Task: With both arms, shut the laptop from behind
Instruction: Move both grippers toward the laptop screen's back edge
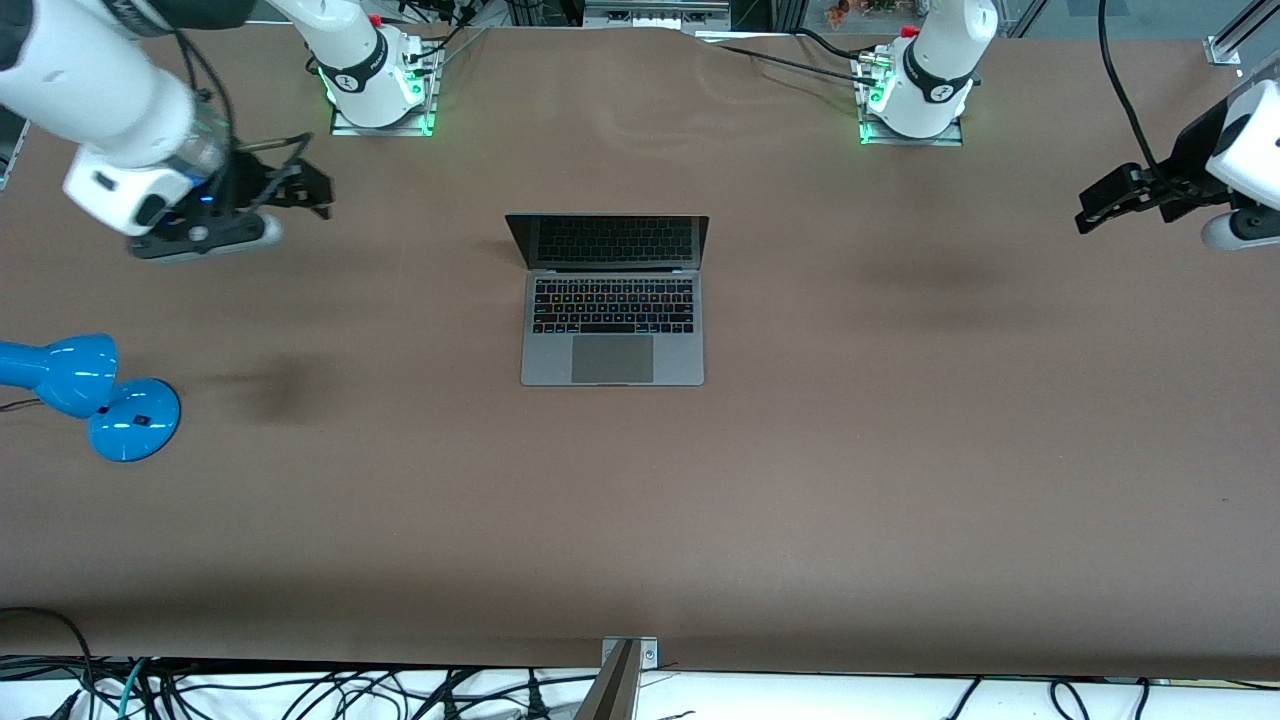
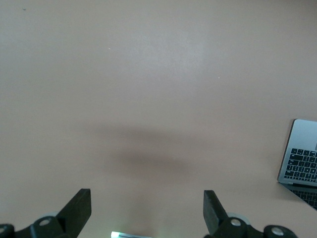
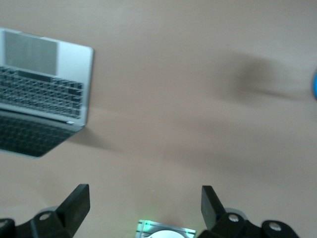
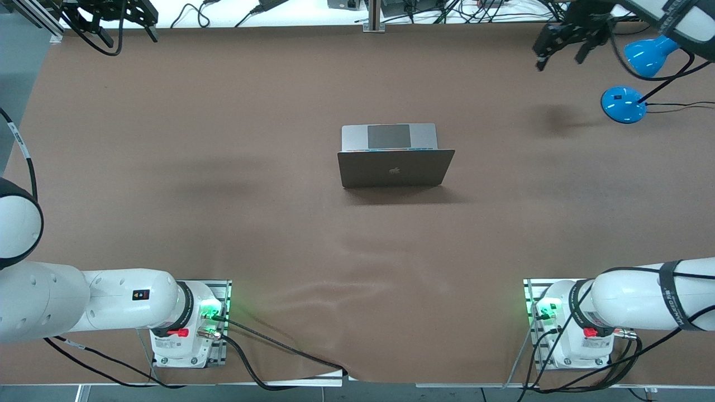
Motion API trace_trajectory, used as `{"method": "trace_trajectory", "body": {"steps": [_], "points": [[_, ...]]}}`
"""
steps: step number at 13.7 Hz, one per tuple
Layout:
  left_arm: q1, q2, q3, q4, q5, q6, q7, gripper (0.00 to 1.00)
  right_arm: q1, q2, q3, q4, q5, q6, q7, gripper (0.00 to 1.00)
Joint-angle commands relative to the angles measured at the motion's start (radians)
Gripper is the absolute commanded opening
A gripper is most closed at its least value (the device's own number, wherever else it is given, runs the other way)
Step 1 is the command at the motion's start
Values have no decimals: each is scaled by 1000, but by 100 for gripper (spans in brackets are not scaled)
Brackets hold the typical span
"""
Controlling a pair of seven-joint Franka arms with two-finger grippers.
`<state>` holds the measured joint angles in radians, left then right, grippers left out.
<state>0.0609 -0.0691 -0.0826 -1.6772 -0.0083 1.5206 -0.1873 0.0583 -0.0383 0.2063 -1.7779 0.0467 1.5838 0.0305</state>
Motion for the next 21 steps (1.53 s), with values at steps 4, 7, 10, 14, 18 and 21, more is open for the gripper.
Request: {"method": "trace_trajectory", "body": {"steps": [4,7,10,14,18,21], "points": [[-1,86,-147,-18,-18,-8,-4,100,34,27,102,-9,114,10,38,100],[-3,126,-166,-18,-103,-3,-81,100,80,46,102,-24,171,47,124,100],[-3,153,-281,-50,-113,9,-216,100,141,69,102,-28,183,71,283,100],[0,146,-454,-133,-116,49,-389,100,176,121,116,-31,200,61,399,83],[0,121,-505,-235,-240,140,-454,100,181,162,119,-72,288,59,413,34],[0,120,-569,-294,-256,203,-550,100,199,204,123,-80,288,71,411,16]]}}
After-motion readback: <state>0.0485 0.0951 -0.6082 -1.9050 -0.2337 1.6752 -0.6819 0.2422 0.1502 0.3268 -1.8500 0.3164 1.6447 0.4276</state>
